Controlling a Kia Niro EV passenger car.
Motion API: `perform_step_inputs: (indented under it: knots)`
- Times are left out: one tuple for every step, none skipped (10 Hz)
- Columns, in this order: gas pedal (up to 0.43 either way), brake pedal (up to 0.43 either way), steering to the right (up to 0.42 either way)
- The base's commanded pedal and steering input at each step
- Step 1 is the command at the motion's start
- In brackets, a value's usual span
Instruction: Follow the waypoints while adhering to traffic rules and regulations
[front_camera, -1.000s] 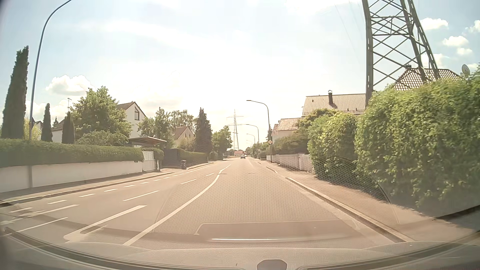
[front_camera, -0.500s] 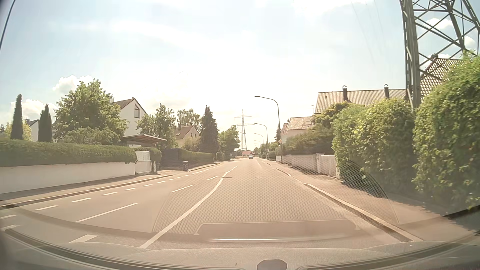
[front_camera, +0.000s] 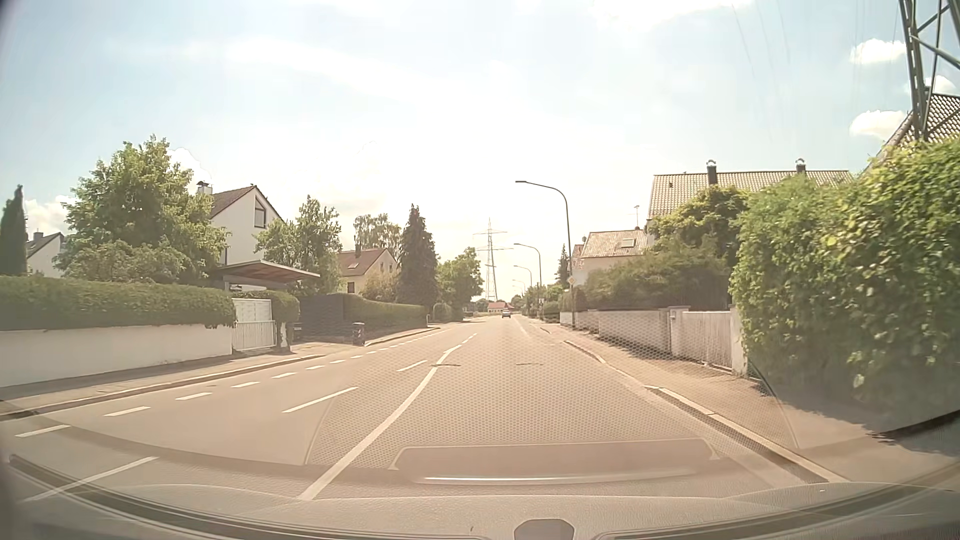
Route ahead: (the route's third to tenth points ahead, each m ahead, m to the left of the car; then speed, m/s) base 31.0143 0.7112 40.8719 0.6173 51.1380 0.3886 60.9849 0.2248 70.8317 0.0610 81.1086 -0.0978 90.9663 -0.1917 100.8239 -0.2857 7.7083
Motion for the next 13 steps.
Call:
perform_step_inputs:
  knots:
    - [0.28,0.0,0.003]
    - [0.28,0.0,0.003]
    - [0.287,0.0,0.003]
    - [0.299,0.0,0.003]
    - [0.299,0.0,0.003]
    - [0.299,0.0,0.003]
    - [0.299,0.0,0.001]
    - [0.299,0.0,-0.003]
    - [0.299,0.0,-0.009]
    - [0.299,0.0,-0.01]
    - [0.299,0.0,-0.013]
    - [0.299,0.0,-0.015]
    - [0.299,0.0,-0.016]
